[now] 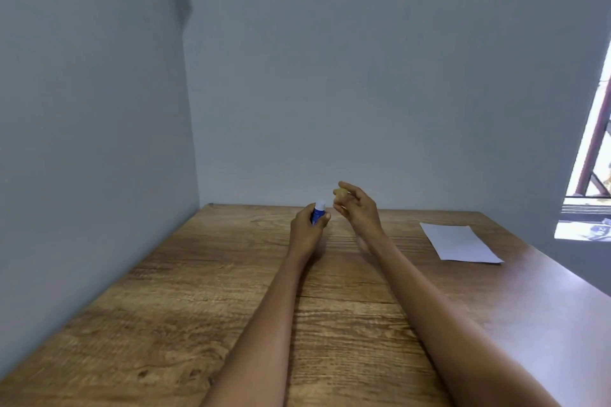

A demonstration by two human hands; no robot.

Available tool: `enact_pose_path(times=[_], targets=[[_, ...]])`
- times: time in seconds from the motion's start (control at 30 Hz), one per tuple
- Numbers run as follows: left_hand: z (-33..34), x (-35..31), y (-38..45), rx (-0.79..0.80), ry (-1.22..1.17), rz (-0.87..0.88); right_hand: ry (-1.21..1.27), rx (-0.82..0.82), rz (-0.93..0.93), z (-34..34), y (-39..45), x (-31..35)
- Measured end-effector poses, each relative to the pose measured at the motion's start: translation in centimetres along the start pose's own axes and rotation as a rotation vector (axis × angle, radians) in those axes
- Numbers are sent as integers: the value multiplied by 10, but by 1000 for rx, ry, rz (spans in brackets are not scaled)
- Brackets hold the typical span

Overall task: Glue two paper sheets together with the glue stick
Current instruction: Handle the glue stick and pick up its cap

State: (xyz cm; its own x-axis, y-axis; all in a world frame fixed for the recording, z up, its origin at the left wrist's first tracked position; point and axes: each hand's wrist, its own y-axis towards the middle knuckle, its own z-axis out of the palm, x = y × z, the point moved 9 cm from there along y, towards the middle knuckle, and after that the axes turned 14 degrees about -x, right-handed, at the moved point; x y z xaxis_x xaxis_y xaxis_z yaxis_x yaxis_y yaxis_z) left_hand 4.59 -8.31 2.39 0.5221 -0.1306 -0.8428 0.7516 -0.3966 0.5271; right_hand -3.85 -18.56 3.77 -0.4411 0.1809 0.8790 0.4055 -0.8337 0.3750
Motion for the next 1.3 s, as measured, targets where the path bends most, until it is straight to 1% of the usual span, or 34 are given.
enact_pose_path(times=[0.03, 0.1, 0.23, 0.33, 0.43, 0.53, 0.63, 0.73, 0.8, 0.87, 0.93, 1.0, 1.07, 1.13, 1.2, 1.3], targets=[[2, -1, -1, 13, 18, 11, 22, 16, 24, 3, -2, -2], [2, -2, -1, 22, 35, 20, -31, 47, 20, 10, -4, -2], [-1, -1, 1, 7, 112, 47, -184, 80, -75, 18, -6, -1], [-3, 0, 1, -3, 145, 51, -317, 49, -165, 19, -6, 2], [-5, -4, 3, -43, 145, 63, -384, 3, -232, 21, -6, 11], [-4, -8, 1, -56, 129, 82, -455, -13, -270, 22, -5, 18], [-4, -11, 0, -76, 159, 140, -519, -49, -296, 20, -6, 20], [-3, -11, 2, -86, 172, 160, -539, -77, -327, 18, -6, 22], [-2, -11, 2, -89, 149, 148, -525, -69, -312, 17, -6, 20], [0, -11, 3, -58, 39, 102, -446, 14, -217, 17, -5, 11], [4, -9, 4, -3, -97, 12, -331, 114, -79, 16, -6, 0], [8, -4, 4, 49, -174, -91, -324, 166, -14, 9, -6, -7], [15, 0, 0, 110, -278, -200, -439, 228, -53, 8, -8, -10], [22, 2, -2, 155, -317, -243, -528, 273, -145, 11, -14, -8], [29, 2, -5, 204, -330, -254, -534, 225, -197, 12, -14, -4], [39, 2, -12, 275, -364, -290, -539, 80, -196, -2, -7, -1]])
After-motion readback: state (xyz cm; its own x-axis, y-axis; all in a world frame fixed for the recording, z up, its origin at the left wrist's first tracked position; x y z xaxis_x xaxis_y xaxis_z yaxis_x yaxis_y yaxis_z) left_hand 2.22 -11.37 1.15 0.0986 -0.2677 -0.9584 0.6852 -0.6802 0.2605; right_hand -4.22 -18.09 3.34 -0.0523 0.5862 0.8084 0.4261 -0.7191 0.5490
